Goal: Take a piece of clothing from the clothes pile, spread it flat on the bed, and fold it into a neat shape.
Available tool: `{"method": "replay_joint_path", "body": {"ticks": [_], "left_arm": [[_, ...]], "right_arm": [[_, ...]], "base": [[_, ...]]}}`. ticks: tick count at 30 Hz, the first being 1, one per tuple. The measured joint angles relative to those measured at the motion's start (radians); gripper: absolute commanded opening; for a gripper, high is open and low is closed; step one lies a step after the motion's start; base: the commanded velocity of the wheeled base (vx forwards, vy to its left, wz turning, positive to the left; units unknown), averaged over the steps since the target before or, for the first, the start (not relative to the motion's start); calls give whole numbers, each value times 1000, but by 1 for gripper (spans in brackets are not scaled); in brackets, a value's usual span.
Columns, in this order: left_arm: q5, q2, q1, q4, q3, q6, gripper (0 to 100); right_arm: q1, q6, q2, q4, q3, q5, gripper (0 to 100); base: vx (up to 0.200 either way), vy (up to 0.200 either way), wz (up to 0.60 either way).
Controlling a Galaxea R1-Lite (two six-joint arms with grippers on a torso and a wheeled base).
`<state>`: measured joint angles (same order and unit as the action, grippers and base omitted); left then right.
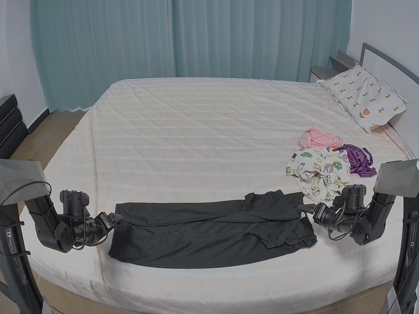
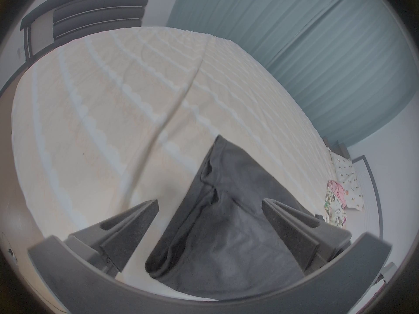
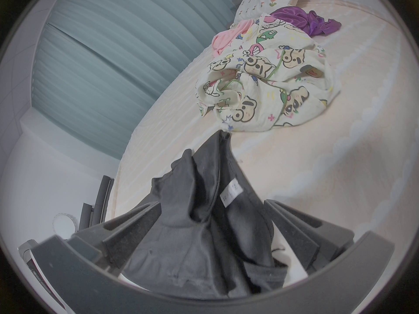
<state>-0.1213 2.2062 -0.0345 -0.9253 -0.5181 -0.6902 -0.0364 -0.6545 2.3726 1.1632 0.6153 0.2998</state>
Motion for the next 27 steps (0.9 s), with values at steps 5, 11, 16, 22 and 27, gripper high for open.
{"method": "replay_joint_path", "body": {"ticks": [5,11,16,22,27], "left_arm": [[4,3,24,-7,32,0,100],[23,21,28,-10,53,4,100],[76,36,42,-13,52,14,100],[122,63,83,-13,49,43,0],[185,86,92,-12,48,84,0]], "right_arm": [[-6,1,1,10,-3,0,100],[-9,1,5,31,-7,-1,100],[-9,1,7,31,-7,-1,100],[-9,3,8,31,-6,-1,100],[-9,3,8,31,-6,-1,100]], "base": [[0,0,0],[0,0,0],[0,0,0],[0,0,0],[0,0,0]]}}
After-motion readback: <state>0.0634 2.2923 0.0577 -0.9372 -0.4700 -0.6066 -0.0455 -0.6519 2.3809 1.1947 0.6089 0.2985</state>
